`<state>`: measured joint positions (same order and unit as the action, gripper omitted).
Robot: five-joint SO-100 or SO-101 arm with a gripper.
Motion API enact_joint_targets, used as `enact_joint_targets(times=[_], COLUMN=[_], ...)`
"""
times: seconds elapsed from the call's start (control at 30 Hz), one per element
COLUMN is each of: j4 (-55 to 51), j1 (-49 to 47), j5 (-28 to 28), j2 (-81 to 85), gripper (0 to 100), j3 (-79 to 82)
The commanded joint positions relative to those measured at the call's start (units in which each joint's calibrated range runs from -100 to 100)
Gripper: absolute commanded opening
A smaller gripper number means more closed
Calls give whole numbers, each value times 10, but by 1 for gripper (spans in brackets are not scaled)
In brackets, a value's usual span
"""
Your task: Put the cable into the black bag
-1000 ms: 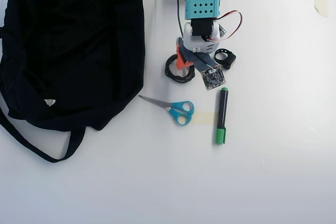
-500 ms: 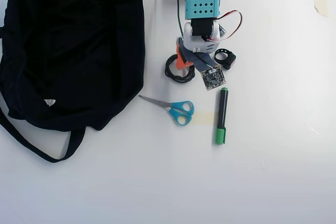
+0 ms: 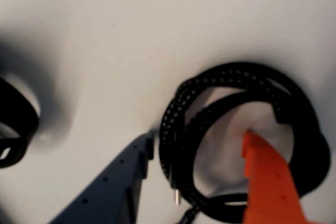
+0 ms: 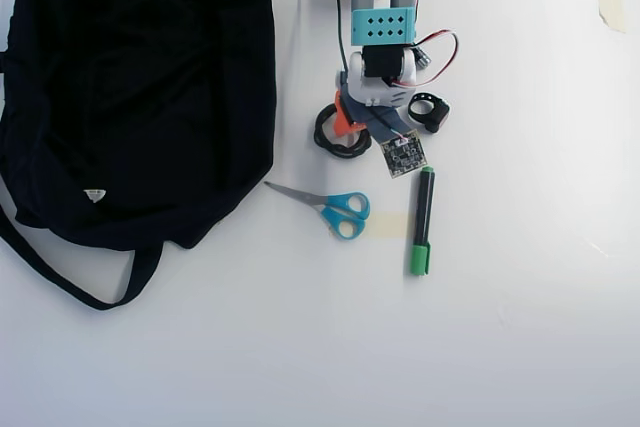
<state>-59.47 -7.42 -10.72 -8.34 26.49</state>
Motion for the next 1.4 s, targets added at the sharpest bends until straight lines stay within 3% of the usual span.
enact_joint_targets(times=[0.0, 0.87, 1.13, 1.37], j4=[6, 6, 6, 6], j1=[1, 2, 2, 2], j5=[2, 0, -1, -3], j2=[0, -1, -1, -1], gripper=[22, 21, 7, 5], j3=[-15, -14, -13, -13])
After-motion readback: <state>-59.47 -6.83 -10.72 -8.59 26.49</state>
